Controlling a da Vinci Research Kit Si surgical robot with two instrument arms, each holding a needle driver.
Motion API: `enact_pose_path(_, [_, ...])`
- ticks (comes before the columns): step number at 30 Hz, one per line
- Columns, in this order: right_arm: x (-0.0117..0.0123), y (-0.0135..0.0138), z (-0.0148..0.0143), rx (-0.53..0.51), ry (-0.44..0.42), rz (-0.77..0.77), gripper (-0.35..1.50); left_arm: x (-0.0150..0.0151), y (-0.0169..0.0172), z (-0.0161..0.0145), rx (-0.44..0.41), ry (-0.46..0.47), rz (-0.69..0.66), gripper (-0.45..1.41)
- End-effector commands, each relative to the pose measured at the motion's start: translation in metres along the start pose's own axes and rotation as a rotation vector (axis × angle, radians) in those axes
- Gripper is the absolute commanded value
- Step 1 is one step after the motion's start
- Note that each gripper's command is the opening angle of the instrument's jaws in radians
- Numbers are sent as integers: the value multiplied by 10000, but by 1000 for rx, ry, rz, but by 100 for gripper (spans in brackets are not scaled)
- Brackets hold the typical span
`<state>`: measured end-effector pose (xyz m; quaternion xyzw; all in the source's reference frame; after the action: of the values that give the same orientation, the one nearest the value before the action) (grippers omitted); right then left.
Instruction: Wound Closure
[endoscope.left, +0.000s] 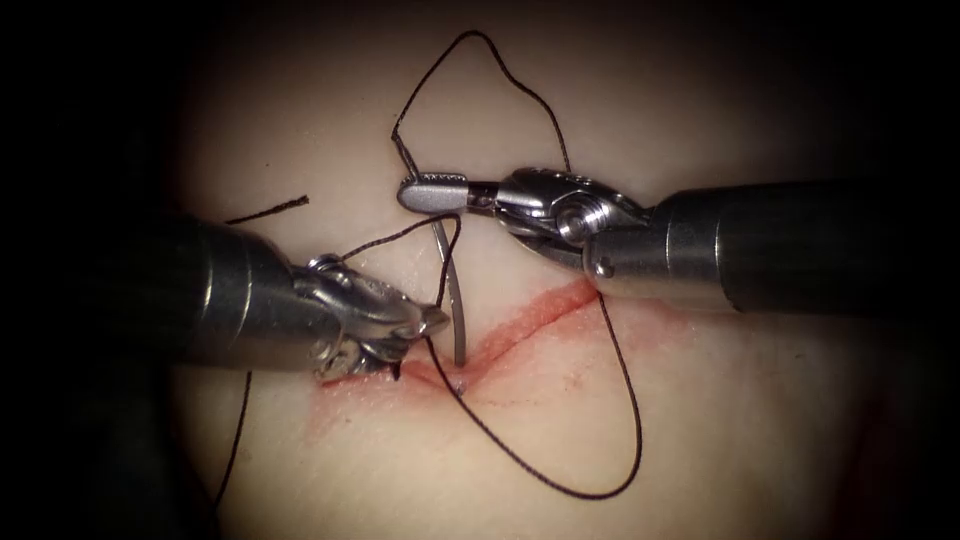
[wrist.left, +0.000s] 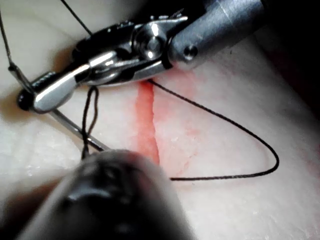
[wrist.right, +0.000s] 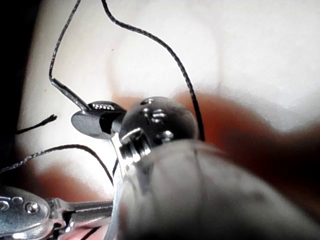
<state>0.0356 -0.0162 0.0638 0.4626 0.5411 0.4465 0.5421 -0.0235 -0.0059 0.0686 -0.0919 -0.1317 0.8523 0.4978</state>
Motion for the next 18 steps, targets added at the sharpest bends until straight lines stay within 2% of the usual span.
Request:
enact_pose_path(1, [-1, 1, 8, 3, -1, 9, -35, 0, 3, 7, 0, 0, 0, -45])
enact_pose_path(18, [-27, -18, 7, 6, -41, 180, -35, 0, 4, 6, -1, 0, 5, -45])
